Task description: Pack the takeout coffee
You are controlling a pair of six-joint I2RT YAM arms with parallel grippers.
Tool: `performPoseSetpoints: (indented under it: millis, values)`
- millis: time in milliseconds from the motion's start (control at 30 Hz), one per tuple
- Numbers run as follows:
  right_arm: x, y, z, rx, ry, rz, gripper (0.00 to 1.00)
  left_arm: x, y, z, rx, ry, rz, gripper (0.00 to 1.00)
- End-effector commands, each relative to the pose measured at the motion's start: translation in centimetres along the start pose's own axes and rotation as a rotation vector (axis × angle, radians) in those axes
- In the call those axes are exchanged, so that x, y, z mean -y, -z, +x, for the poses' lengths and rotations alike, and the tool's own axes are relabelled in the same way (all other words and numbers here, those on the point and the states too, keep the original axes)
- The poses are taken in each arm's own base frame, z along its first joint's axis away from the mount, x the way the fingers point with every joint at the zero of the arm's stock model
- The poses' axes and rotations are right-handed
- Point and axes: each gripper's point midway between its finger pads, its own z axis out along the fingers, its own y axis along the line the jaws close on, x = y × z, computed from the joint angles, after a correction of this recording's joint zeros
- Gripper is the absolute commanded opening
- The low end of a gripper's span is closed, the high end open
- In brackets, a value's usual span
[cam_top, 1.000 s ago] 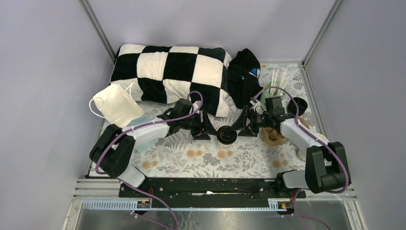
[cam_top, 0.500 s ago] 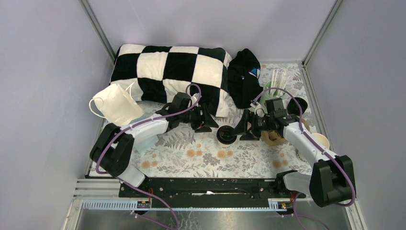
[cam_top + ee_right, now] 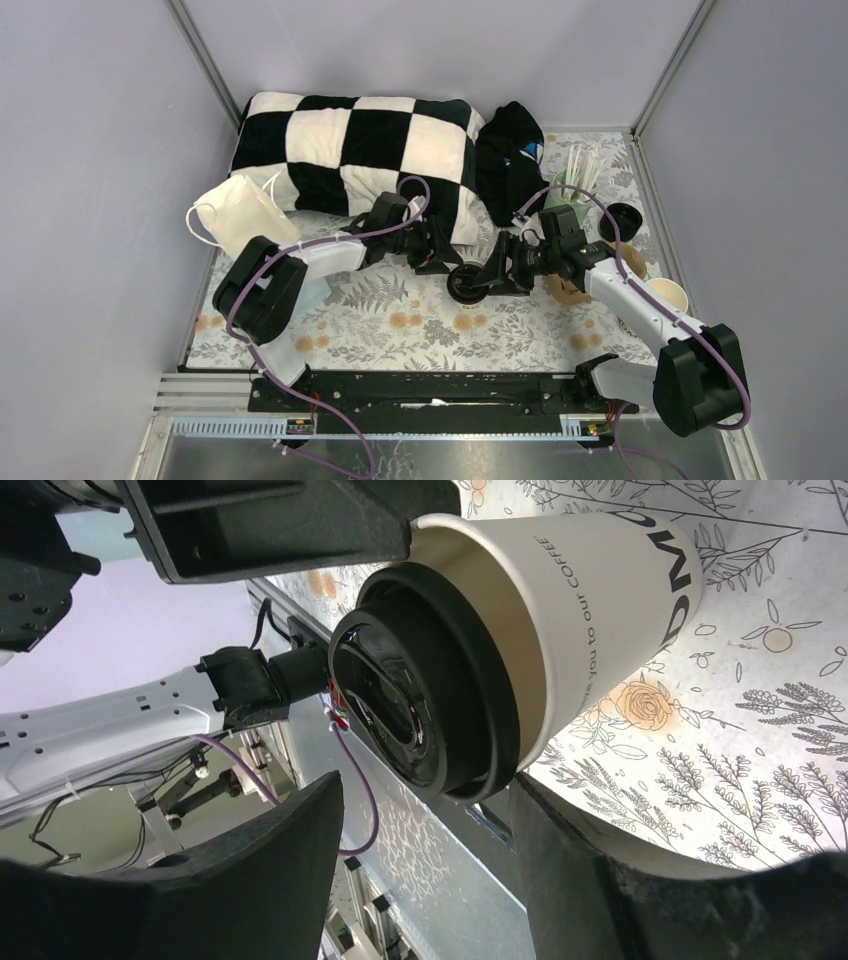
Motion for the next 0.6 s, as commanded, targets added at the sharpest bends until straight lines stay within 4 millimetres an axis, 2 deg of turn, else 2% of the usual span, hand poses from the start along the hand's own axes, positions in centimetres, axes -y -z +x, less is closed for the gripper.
performPoseSetpoints:
  millis: [0,133,233,300,333,367,433,567]
  values:
    - [-1.1,0.3,-1.8,0.067,0.025,0.008,0.67,2.5,0.6,-0.6,0.024,-0.069,0.070,0.57]
    - [-0.7,1.0,-2.0,0.097,0.051,0.059,0.68,2.4,1.5,-0.6,0.033,-0.098,0.029,0.58]
    - [-0.1,1.7,-2.0,0.098,0.091,0.123,0.70,2.1,3.0,-1.1,0.071,-0.121,-0.037,0.69]
    - [0.0,2.7,-2.5,0.112,0.147,0.190,0.73,2.0,4.4,-1.3,0.097,-0.143,-0.073,0.72]
    - [0.1,3.3,-2.8,0.121,0.185,0.245,0.77,1.7,5.0,-1.0,0.097,-0.146,-0.104,0.74]
    - [-0.1,3.7,-2.5,0.104,0.228,0.292,0.86,1.6,5.6,-0.9,0.103,-0.157,-0.123,0.75]
    - [-1.2,4.0,-2.3,0.095,0.334,0.378,0.95,1.6,6.5,-0.4,0.114,-0.169,-0.142,0.82]
    - [-1.9,4.4,-2.8,0.114,0.461,0.559,1.00,1.0,7.6,0.0,0.142,-0.154,-0.155,0.85]
